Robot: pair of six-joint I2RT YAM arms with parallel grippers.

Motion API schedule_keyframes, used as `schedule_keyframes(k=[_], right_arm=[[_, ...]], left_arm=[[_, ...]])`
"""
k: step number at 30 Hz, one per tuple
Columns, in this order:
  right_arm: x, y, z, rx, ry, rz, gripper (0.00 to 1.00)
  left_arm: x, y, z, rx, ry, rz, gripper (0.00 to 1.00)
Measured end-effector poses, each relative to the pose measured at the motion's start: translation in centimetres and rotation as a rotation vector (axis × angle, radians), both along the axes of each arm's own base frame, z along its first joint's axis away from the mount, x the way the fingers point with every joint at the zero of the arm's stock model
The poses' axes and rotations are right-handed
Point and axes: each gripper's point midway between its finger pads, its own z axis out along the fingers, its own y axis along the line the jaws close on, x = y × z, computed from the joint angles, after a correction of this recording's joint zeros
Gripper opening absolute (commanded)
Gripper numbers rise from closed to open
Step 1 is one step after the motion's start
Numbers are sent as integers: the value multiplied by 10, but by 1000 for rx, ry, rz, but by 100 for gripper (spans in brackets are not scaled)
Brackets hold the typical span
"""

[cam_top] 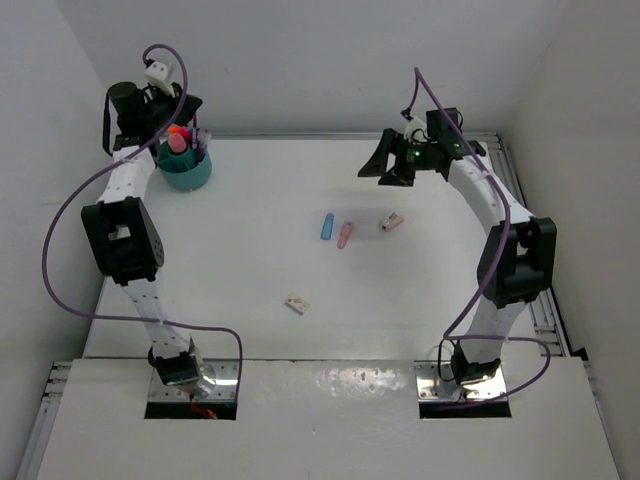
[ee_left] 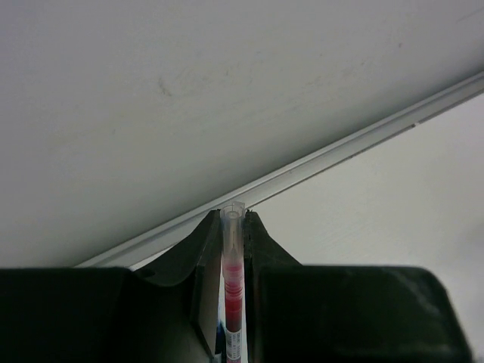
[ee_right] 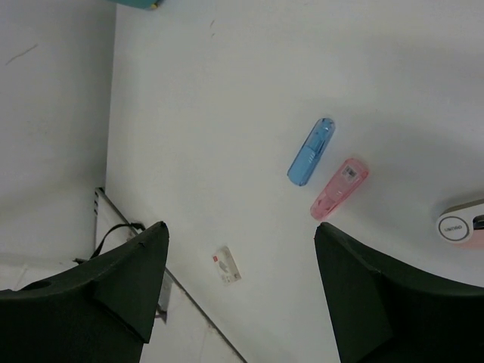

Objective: Sort the stationery into containers
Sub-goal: Place the stationery into the container

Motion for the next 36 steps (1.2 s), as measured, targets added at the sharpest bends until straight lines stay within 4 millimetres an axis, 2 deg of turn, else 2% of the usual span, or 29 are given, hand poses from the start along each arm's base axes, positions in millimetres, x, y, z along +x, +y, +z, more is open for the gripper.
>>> schedule_keyframes(k=[7,11,19,26,36], right_arm=[[-4,-6,-10,-25,15,4,76],[-5,-11,-12,-30,22,-1,76],[-7,-24,-7,-32,14,-28,76],[-12,-30,-12,-35,30,-39,76],[-17,-31,-14,-42,35,-34,76]], left_arm=[[15,7,8,-69,-41,34,0],[21,12,5,-66,-52,55,0],[26,18,-12,-44,-39,82,0],[23,20,-41,-33,10,98,0],[25,27,-48,14,2,127,0]])
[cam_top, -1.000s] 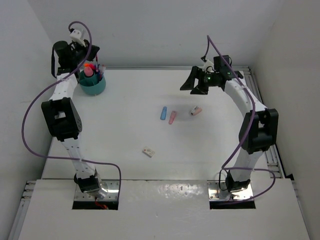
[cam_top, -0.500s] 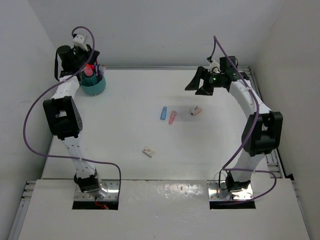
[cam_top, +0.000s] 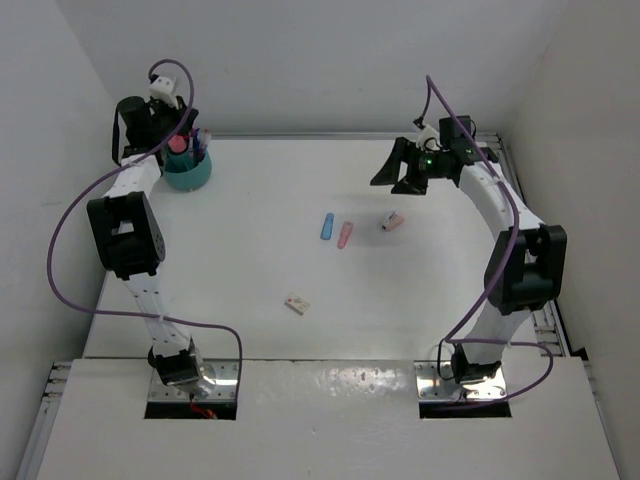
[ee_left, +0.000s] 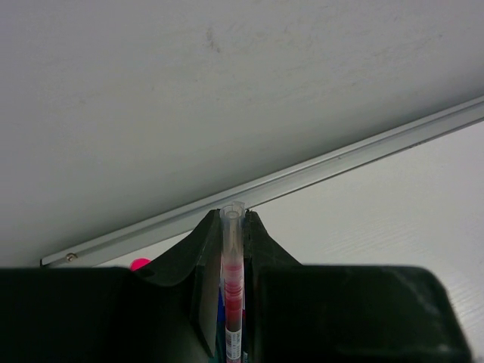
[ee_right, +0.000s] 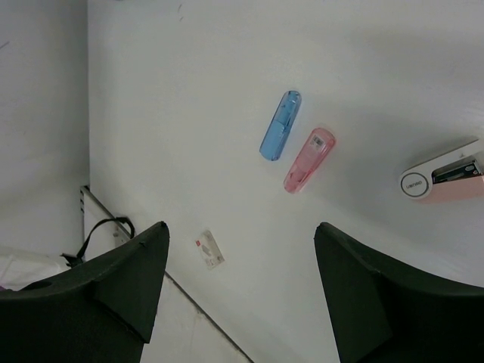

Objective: Sort the stationery into containers
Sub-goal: Place the stationery into the container, then grab a piece of stationery with the right arm

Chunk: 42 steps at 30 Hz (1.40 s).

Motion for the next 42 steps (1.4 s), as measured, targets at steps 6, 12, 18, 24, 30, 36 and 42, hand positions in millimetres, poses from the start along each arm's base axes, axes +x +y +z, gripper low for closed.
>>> schedule_keyframes(k=[6,12,18,24,30,36,42], right_arm=[[-4,-1,-2,-4,6,3,76],[-4,-2,-4,-12,7,0,75],[-3,-9,-12,-58,11,-22,73],[-1,-17,-22,-144,2,-45,65],[-4,-30,-41,-294,8,-74,63],[-30,-43,-75,-442,73,-77,65],[-44,-13,-79,-473,53,43,64]], left_arm=[[4,3,-9,18,5,12,3],[5,5,-22,9,29,21,37],[5,4,-21,-24,37,24,64],[3,1,-15,-102,47,16,65],[-12,-5,28,-162,15,2,63],[-65,-24,132,-41,-136,-15,63],[-127,-46,160,38,-189,-33,63]])
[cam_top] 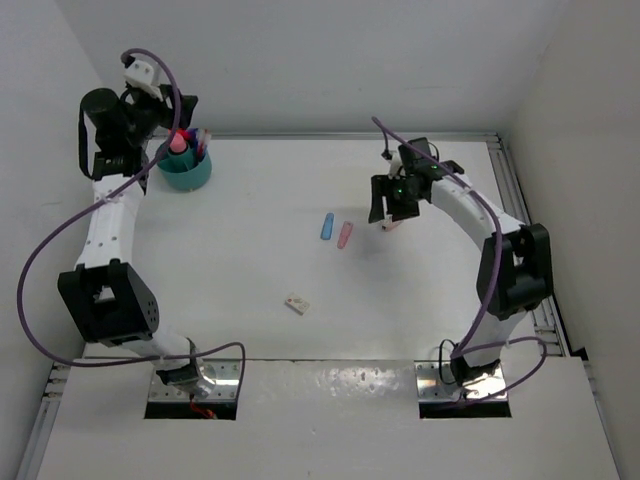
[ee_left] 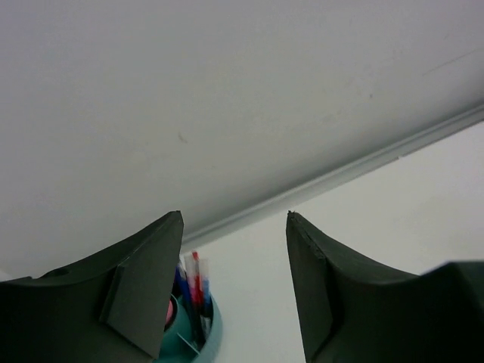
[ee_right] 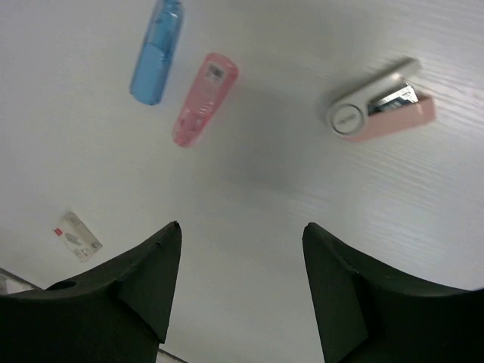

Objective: Sort the stationery into containers
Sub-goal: Grab a piece of stationery with the right arm

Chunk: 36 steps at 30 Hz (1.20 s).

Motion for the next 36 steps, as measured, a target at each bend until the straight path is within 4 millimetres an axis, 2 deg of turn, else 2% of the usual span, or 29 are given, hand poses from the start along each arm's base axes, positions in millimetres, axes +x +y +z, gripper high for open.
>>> schedule_keyframes(k=[3,5,7,10,12,15,20,24,28,34,35,36], right_arm=[[5,27,0,7,-8,44,62],[11,45,-5,1,-9,53,61],[18,64,-15,-15,-7,51,60],[25,88,-34,-61,4,46,59],[27,100,-46,-90,11,41,59],[32,113,-62,-121,20,19,59],[41,100,-86,-195,42,-81,58],[42,89,-94,-235,55,-135,55],[40,86,-96,-243,64,-164,48],[29,83,-109,-243,116,-164,34],[27,84,-112,-229,130,-157,30],[28,87,-111,-211,139,-151,18]], left_arm=[[-9,-1,-26,-16,77,10,63],[-10,1,-51,-36,149,27,63],[-12,5,-79,-63,234,51,63],[-22,9,-107,-98,326,86,64],[-28,13,-110,-111,345,106,64],[-38,21,-102,-124,334,139,64],[-53,33,-77,-122,282,183,63],[-60,35,-72,-116,267,194,63],[-62,36,-82,-118,290,198,63],[-67,33,-96,-94,302,156,63],[-69,31,-100,-86,305,136,63],[-72,27,-103,-79,309,114,63]])
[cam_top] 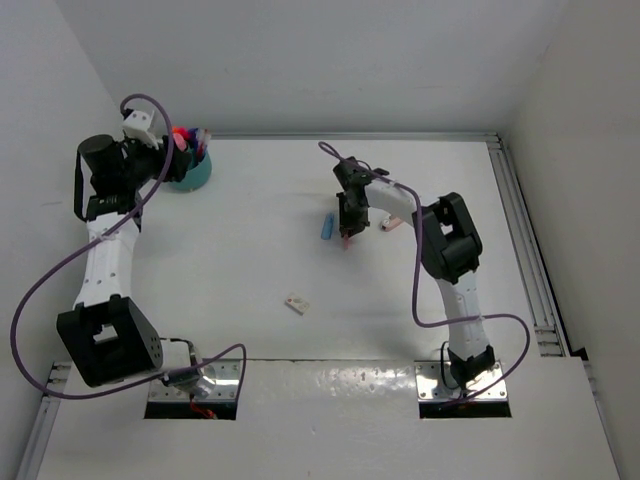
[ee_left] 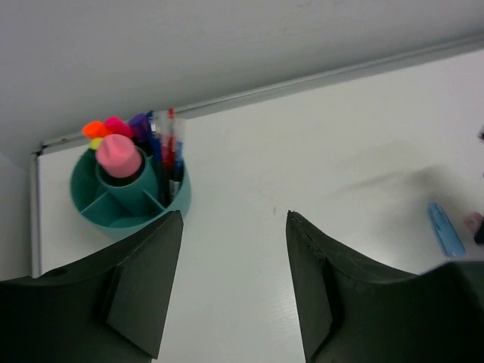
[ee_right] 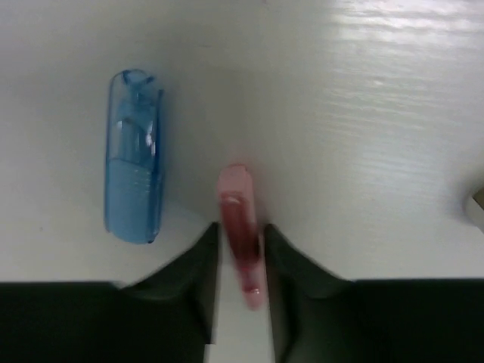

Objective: Sort the stationery into containers
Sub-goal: Grab a piece of stationery with the right arm, then pass the stationery from the right arm to the left

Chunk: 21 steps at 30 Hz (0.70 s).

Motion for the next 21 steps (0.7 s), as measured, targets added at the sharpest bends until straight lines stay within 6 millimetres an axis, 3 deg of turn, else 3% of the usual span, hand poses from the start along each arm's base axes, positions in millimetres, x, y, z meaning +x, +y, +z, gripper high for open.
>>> schedule_keyframes(k=[3,8,11,14,17,21], right_arm=[[1,10,4,117,44,1,1],[8,25,24,341,95,8,0],[8,39,45,457,109,9,0],[2,60,80,590,108,22,0],[-7,83,120,746,105,54,0],[-13,111,167,943,105,124,0]], left_arm=[[-10,-19,-7,22,-8,-127,63],[-32,-59,-20,103,-26,-398,62],[-51,-102,-38,196,-31,-608,61],[-81,-160,-58,320,-61,-856,59],[-114,-211,-74,438,-131,-1084,50],[-132,-231,-94,500,-204,-1167,46]])
